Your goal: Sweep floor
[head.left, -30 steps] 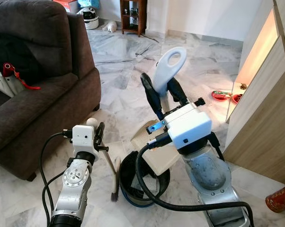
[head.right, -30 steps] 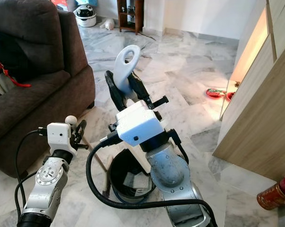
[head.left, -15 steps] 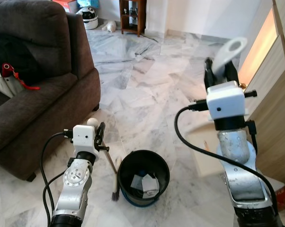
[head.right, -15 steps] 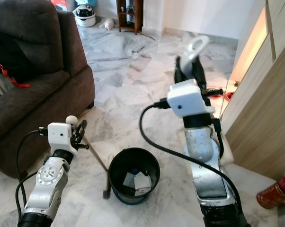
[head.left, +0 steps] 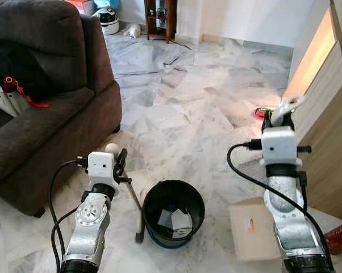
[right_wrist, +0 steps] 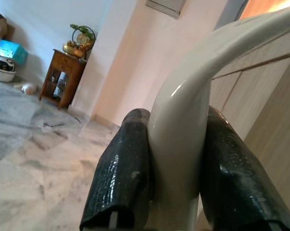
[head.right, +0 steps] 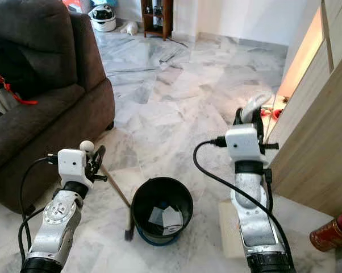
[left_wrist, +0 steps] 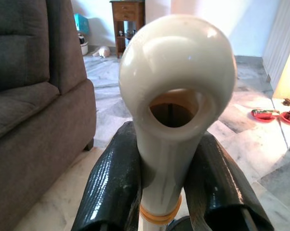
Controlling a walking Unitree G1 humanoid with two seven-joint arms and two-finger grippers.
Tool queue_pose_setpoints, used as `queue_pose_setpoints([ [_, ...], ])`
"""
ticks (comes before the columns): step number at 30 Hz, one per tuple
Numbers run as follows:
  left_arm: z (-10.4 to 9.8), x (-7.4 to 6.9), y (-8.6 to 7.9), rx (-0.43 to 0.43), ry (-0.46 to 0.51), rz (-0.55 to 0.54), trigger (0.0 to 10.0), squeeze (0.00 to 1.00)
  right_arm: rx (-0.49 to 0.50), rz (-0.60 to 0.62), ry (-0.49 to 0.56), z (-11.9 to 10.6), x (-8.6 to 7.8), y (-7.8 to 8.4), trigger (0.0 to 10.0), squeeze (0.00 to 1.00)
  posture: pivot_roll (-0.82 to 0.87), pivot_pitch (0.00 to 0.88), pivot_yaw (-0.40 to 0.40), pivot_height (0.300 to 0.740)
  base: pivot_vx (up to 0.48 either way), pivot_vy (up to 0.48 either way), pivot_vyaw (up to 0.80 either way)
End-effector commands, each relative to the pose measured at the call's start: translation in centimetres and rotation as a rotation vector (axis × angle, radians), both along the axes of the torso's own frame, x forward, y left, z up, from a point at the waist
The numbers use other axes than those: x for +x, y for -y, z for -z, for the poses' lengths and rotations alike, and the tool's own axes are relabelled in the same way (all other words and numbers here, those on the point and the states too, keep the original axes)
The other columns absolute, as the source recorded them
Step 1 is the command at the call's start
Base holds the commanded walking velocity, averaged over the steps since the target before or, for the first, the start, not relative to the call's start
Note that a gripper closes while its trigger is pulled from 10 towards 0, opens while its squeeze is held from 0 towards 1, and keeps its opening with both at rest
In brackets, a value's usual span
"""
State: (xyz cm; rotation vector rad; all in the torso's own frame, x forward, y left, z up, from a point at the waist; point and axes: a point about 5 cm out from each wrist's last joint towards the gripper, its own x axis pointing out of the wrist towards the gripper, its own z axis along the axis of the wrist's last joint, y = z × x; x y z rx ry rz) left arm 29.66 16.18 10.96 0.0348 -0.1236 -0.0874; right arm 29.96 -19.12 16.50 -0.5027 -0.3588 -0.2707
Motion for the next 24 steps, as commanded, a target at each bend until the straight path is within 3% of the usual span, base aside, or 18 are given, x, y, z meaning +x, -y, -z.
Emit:
queue_pose_setpoints([
  [1, -1.2, 0.0, 0.0, -0.007, 0.056, 0.012, 10.0, 0.00, -0.013, 0.002, 0.051, -0.5, -0.1, 0.2, 10.0, 0.00, 0.02, 0.083, 0.031, 0.740, 0.000, 0.000, 0.00],
  [5, -1.2, -0.1, 0.0, -0.007, 0.059, 0.018, 10.0, 0.00, 0.026, -0.012, 0.037, 0.2, -0.1, 0.4, 10.0, 0.00, 0.02, 0.082, 0.033, 0.740, 0.000, 0.000, 0.00],
  [7, -1.2, -0.3, 0.0, -0.004, 0.058, 0.022, 10.0, 0.00, 0.091, -0.011, 0.008, 1.3, -0.1, 0.7, 10.0, 0.00, 0.02, 0.078, 0.034, 0.740, 0.000, 0.000, 0.00],
  [24, -1.0, -0.6, 0.0, -0.005, 0.057, 0.031, 10.0, 0.00, 0.120, -0.020, -0.006, 2.7, -0.1, 1.1, 10.0, 0.00, 0.02, 0.055, 0.037, 0.740, 0.000, 0.000, 0.00],
])
